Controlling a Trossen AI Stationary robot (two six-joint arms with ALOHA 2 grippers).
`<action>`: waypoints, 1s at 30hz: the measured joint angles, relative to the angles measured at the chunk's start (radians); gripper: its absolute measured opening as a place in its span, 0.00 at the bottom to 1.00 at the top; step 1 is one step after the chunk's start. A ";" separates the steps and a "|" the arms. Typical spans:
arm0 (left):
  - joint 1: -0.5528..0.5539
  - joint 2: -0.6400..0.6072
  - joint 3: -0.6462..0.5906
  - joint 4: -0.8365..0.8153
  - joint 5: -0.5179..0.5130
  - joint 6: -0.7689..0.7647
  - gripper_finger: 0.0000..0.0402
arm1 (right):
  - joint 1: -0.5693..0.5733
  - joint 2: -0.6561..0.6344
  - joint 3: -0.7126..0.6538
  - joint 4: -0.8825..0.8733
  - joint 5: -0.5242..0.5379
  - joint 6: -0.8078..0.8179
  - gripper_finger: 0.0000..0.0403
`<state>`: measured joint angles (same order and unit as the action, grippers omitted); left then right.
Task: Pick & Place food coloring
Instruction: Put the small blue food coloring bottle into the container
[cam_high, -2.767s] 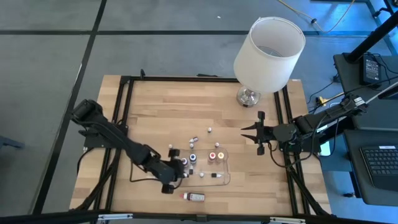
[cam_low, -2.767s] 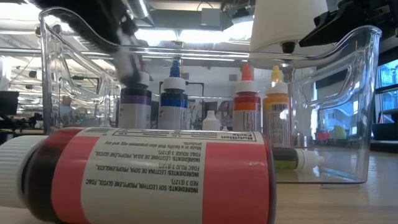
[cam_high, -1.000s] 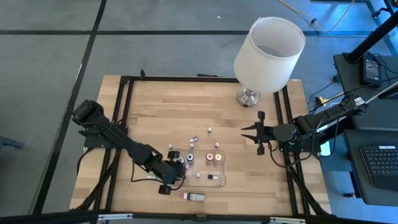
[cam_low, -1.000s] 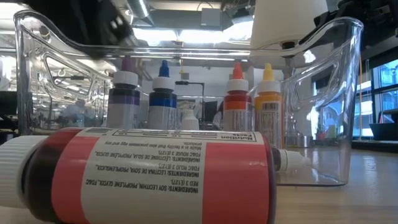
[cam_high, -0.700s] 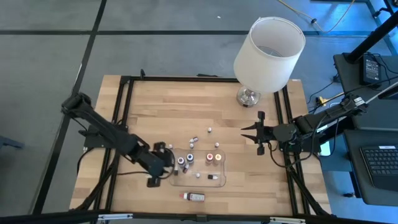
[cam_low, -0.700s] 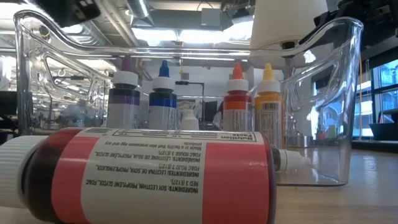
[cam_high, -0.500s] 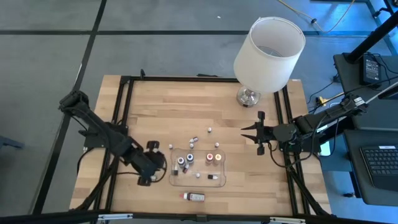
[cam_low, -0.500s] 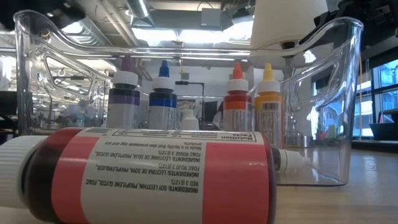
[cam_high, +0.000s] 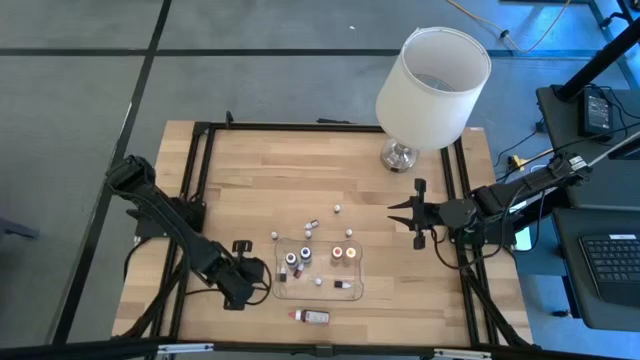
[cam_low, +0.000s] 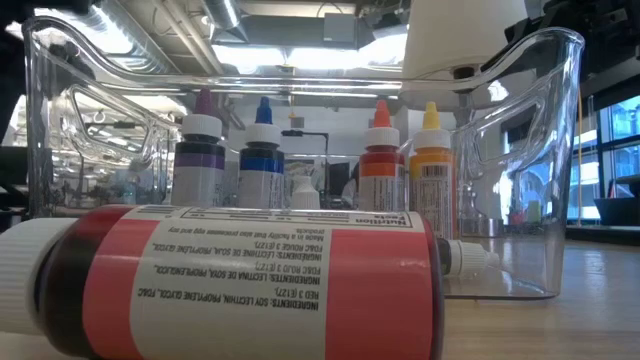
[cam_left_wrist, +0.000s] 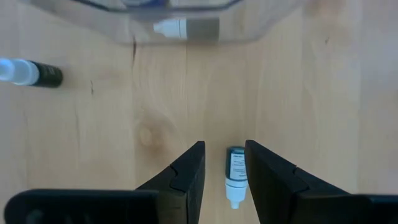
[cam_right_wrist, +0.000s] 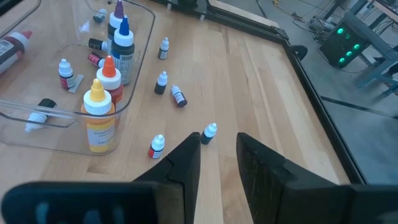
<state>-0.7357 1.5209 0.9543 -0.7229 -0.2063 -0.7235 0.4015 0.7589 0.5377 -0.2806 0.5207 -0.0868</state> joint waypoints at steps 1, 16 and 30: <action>-0.004 0.011 0.000 0.001 0.000 0.000 0.27 | 0.000 0.000 0.000 0.000 0.000 0.000 0.26; -0.007 0.075 -0.001 -0.001 -0.008 -0.162 0.34 | 0.000 0.000 0.000 0.000 0.000 0.003 0.26; -0.075 0.075 0.000 -0.005 0.000 -0.177 0.48 | 0.000 0.000 0.000 0.000 0.000 0.002 0.26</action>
<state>-0.8106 1.5959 0.9539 -0.7284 -0.2068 -0.9004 0.4015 0.7589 0.5377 -0.2802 0.5205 -0.0853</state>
